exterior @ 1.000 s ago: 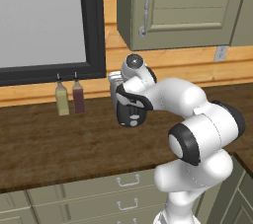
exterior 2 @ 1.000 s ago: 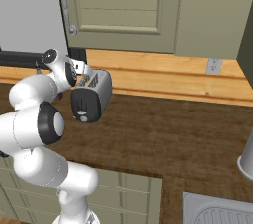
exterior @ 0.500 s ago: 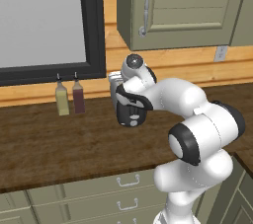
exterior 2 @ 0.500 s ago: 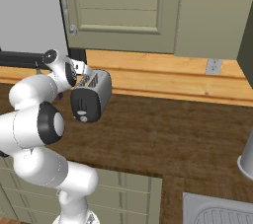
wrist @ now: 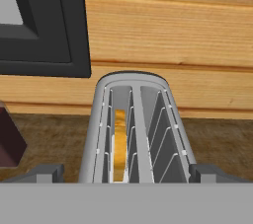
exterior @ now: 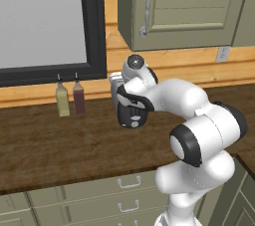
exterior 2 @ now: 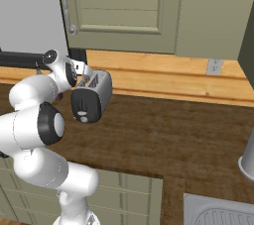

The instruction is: Start the toaster. Once the lever pops up, take the bread to the plate on the dining counter.

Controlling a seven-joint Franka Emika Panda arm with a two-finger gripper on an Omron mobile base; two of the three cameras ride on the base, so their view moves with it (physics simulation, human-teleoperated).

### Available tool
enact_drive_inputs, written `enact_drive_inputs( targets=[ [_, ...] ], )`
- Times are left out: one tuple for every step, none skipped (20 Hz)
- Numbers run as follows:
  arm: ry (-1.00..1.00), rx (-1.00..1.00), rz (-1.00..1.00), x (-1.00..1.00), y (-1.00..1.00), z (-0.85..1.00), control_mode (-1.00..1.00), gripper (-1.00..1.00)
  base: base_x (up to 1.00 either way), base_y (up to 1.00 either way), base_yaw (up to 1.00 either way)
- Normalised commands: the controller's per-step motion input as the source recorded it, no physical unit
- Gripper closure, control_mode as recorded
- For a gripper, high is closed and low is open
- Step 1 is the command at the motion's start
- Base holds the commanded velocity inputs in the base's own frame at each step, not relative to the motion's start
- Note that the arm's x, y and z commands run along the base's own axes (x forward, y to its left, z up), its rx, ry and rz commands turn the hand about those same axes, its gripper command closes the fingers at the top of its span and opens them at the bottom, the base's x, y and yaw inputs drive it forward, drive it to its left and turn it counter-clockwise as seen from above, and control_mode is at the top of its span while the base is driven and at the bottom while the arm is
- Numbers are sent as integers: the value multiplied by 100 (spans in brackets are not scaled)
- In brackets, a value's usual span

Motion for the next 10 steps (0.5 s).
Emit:
enact_drive_inputs(
  targets=[
    [0, 0, 0, 0, 0, 0, -100, -100, 0, 0, 0],
    [0, 0, 0, 0, 0, 0, -100, -100, 0, 0, 0],
    [0, 0, 0, 0, 0, 0, -100, -100, 0, 0, 0],
    [0, 0, 0, 0, 0, 0, -100, -100, 0, 0, 0],
    [0, 0, 0, 0, 0, 0, -100, -100, 0, 0, 0],
    [0, 0, 0, 0, 0, 0, -100, -100, 0, 0, 0],
    [0, 0, 0, 0, 0, 0, -100, -100, 0, 0, 0],
    [0, 0, 0, 0, 0, 0, -100, -100, 0, 0, 0],
    [0, 0, 0, 0, 0, 0, -100, -100, 0, 0, 0],
    [0, 0, 0, 0, 0, 0, -100, -100, 0, 0, 0]
  ],
)
